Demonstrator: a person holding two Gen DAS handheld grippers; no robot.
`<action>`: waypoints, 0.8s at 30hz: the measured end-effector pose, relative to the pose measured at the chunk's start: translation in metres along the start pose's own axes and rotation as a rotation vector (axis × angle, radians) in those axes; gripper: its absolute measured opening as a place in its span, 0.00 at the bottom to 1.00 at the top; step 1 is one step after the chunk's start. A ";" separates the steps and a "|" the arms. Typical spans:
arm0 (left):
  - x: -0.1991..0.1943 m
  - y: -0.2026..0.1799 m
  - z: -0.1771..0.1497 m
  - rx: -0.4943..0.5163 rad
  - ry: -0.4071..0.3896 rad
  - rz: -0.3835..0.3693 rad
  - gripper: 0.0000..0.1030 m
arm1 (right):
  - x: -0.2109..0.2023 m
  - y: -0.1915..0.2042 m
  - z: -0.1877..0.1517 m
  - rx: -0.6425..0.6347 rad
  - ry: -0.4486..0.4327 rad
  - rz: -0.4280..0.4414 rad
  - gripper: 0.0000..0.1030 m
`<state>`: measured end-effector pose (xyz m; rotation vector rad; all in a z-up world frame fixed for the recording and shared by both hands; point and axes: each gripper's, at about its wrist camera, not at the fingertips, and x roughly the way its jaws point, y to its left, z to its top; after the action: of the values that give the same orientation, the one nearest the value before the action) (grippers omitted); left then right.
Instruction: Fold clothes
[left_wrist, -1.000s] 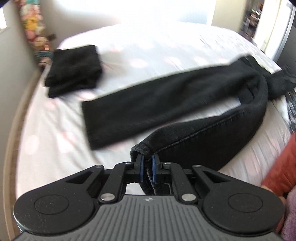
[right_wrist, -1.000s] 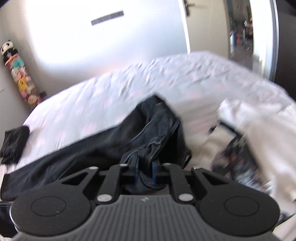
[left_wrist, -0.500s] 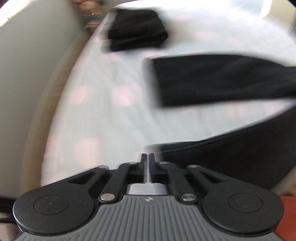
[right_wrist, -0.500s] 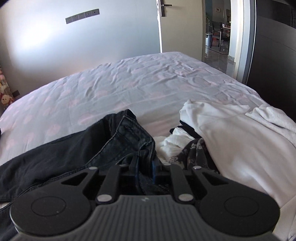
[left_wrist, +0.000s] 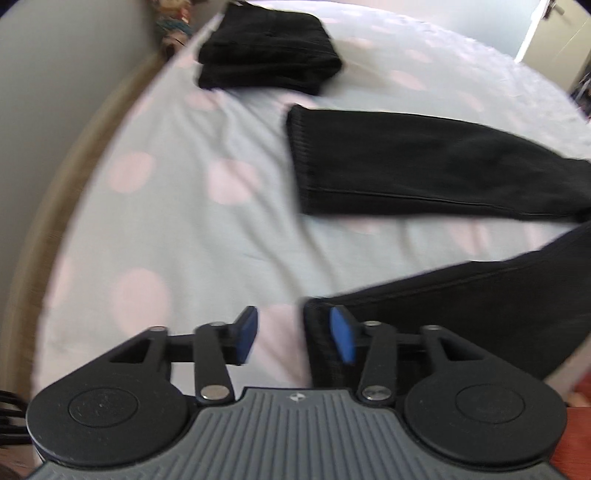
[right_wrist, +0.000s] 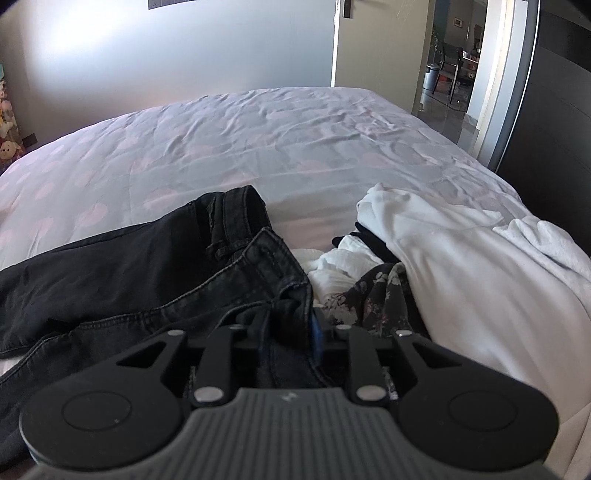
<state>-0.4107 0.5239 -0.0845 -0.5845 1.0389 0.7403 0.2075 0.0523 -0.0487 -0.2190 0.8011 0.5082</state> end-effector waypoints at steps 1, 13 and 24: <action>0.004 -0.001 -0.003 -0.014 0.006 -0.025 0.53 | 0.000 -0.002 -0.001 0.008 0.004 0.006 0.33; 0.050 -0.029 -0.030 -0.016 0.078 -0.042 0.06 | -0.023 -0.020 -0.023 -0.012 0.014 -0.006 0.68; 0.034 -0.027 0.017 -0.047 -0.101 0.155 0.05 | -0.040 -0.024 -0.040 -0.073 0.008 0.004 0.68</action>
<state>-0.3703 0.5283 -0.1062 -0.5050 0.9829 0.9234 0.1717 0.0029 -0.0466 -0.2872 0.7911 0.5408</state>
